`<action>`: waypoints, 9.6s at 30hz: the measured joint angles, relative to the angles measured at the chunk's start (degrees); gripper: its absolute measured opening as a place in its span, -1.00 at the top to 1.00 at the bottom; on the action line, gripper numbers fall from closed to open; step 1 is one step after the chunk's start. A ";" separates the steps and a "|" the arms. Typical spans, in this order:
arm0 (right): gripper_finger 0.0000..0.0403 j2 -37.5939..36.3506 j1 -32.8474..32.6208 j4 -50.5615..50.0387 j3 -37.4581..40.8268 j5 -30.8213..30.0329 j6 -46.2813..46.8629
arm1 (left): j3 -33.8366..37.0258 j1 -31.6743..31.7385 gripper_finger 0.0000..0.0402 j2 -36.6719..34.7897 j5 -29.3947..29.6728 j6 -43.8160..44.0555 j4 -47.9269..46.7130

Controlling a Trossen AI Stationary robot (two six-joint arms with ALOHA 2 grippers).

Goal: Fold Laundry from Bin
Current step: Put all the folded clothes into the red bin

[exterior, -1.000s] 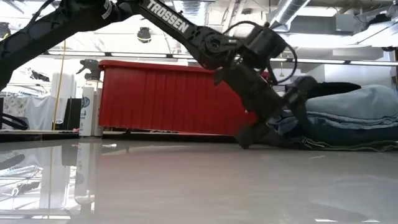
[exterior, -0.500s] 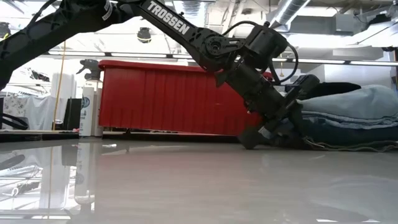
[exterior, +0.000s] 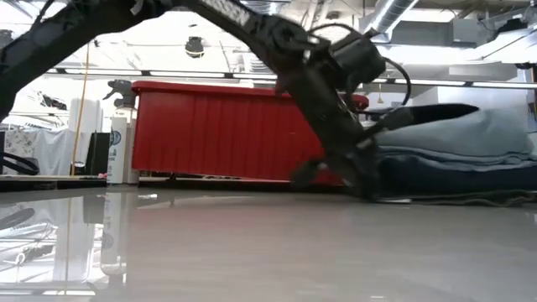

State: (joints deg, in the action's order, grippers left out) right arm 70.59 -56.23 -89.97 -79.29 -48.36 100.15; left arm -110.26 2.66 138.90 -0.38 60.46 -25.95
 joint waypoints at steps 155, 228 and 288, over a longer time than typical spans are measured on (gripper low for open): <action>-0.76 -7.99 21.05 27.18 25.43 22.72 18.71 | 65.06 7.36 -0.39 -92.34 -2.30 6.89 -6.49; -0.86 18.64 39.34 113.92 55.36 21.85 13.90 | 90.84 -14.04 -0.50 -66.50 11.43 48.47 36.90; 0.53 6.05 52.83 101.27 40.69 40.91 -13.06 | 74.01 -3.07 0.99 -63.19 2.12 44.75 41.14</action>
State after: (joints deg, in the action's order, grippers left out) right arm 76.64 -3.40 11.29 -38.60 -7.45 87.09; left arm -36.26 -0.41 75.71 1.74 105.21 15.20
